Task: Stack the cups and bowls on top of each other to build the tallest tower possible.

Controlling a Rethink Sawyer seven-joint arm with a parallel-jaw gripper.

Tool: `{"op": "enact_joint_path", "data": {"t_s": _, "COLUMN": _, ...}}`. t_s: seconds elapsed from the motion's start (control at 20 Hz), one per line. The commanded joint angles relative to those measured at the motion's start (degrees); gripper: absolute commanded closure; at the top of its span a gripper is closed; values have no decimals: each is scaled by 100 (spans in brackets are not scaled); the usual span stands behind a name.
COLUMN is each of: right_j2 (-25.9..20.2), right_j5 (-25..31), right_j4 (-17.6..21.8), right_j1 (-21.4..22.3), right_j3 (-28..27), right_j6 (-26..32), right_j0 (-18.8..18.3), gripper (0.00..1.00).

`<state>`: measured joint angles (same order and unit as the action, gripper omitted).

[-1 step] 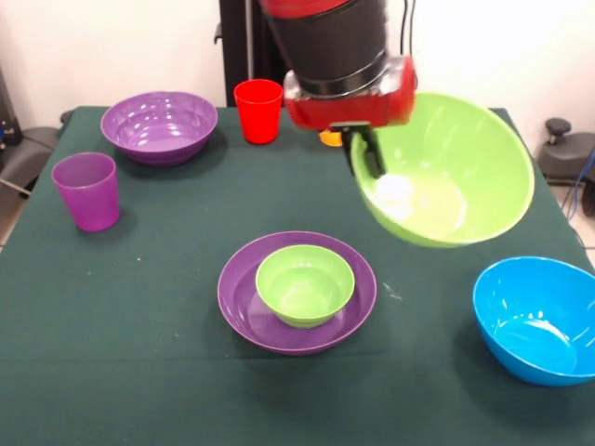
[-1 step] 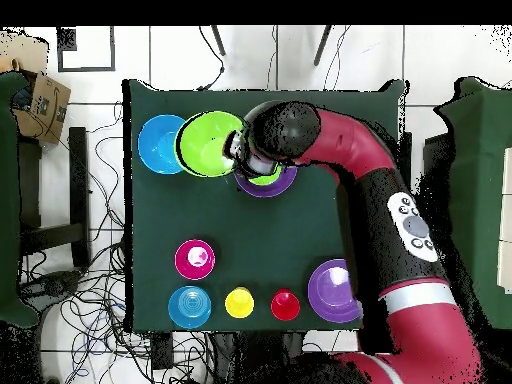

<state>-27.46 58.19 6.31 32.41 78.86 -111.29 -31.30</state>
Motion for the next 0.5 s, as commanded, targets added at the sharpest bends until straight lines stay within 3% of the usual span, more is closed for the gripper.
{"op": "enact_joint_path", "data": {"t_s": 0.05, "right_j2": -404, "right_j5": 836, "right_j4": 473, "right_j1": -524, "right_j3": -748, "right_j6": 1848, "right_j0": -262, "gripper": 100}}
{"op": "enact_joint_path", "data": {"t_s": 0.5, "right_j2": -702, "right_j5": 1173, "right_j4": 770, "right_j1": -940, "right_j3": -1126, "right_j6": 2239, "right_j0": -566, "gripper": 100}}
